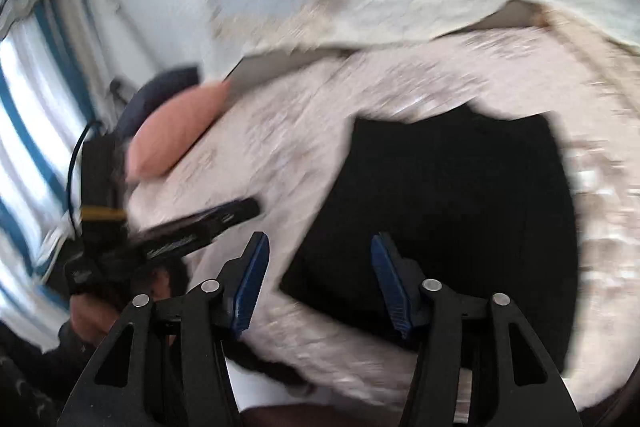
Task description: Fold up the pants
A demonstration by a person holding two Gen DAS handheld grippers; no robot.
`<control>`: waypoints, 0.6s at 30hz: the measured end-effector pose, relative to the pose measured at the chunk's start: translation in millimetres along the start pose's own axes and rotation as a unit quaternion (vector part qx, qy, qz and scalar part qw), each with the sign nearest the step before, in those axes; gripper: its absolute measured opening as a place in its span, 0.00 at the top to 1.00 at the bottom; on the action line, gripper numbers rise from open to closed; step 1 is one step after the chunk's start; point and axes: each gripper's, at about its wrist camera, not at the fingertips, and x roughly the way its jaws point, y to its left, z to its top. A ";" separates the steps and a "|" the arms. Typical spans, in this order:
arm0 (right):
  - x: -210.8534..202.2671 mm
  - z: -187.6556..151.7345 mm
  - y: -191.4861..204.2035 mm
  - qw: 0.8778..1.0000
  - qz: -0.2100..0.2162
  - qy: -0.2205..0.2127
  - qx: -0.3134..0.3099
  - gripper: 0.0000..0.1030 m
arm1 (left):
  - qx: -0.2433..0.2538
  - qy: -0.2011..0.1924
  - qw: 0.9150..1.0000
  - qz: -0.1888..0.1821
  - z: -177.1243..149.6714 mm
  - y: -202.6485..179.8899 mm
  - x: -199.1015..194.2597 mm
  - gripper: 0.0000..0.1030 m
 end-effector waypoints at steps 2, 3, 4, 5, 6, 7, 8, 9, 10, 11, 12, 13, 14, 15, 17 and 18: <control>-3.2 0.6 -20.1 0.999 -0.044 0.000 0.025 0.74 | 0.014 0.000 1.000 -0.013 3.7 -14.8 3.9 0.72; -1.5 -1.5 -34.1 0.996 -0.071 0.010 0.044 0.79 | 0.024 0.002 0.999 -0.023 4.9 -25.0 7.5 0.72; 1.3 -3.9 -40.9 0.995 -0.082 0.018 0.053 0.80 | 0.031 0.004 0.999 -0.030 5.6 -32.6 10.1 0.72; 5.0 -7.8 -46.0 0.994 -0.085 0.029 0.059 0.80 | 0.039 0.006 0.998 -0.038 5.3 -42.3 13.3 0.72; 12.9 -13.9 -48.6 0.994 -0.081 0.050 0.060 0.80 | 0.048 0.009 0.998 -0.046 4.6 -51.2 16.8 0.72; 16.3 -16.4 -46.1 0.994 -0.079 0.056 0.056 0.80 | 0.056 0.014 0.997 -0.052 2.9 -59.4 21.1 0.72; 16.0 -18.4 -41.9 0.995 -0.078 0.051 0.046 0.80 | 0.064 0.021 0.996 -0.055 0.7 -66.3 26.7 0.71; 17.3 -18.4 -36.6 0.996 -0.062 0.055 0.036 0.80 | 0.070 0.031 0.996 -0.055 -2.6 -71.8 33.5 0.71; 18.1 -18.0 -34.2 0.996 -0.055 0.057 0.030 0.78 | 0.074 0.040 0.995 -0.054 -7.1 -74.7 39.5 0.71; 18.0 -16.8 -33.5 0.997 -0.054 0.057 0.025 0.78 | 0.079 0.043 0.995 -0.047 -12.4 -75.5 43.3 0.71; 17.0 -15.4 -36.0 0.997 -0.045 0.056 0.027 0.78 | 0.086 0.036 0.995 -0.041 -16.9 -75.6 43.4 0.71; 15.4 -12.8 -40.0 0.997 -0.038 0.052 0.034 0.78 | 0.093 0.028 0.995 -0.037 -19.9 -75.4 40.9 0.70; 13.5 -10.7 -46.5 0.997 -0.033 0.045 0.044 0.78 | 0.098 0.027 0.994 -0.030 -21.3 -75.0 39.1 0.70; 9.0 -6.1 -53.6 0.997 -0.039 0.031 0.054 0.78 | 0.099 0.029 0.994 -0.023 -21.6 -73.8 38.3 0.67; 1.6 1.2 -63.5 0.997 -0.058 0.014 0.052 0.78 | 0.086 0.040 0.995 -0.019 -19.1 -67.4 39.1 0.62; 1.4 7.0 -68.1 0.996 -0.068 0.008 0.050 0.78 | 0.079 0.046 0.996 -0.018 -14.7 -66.0 40.0 0.62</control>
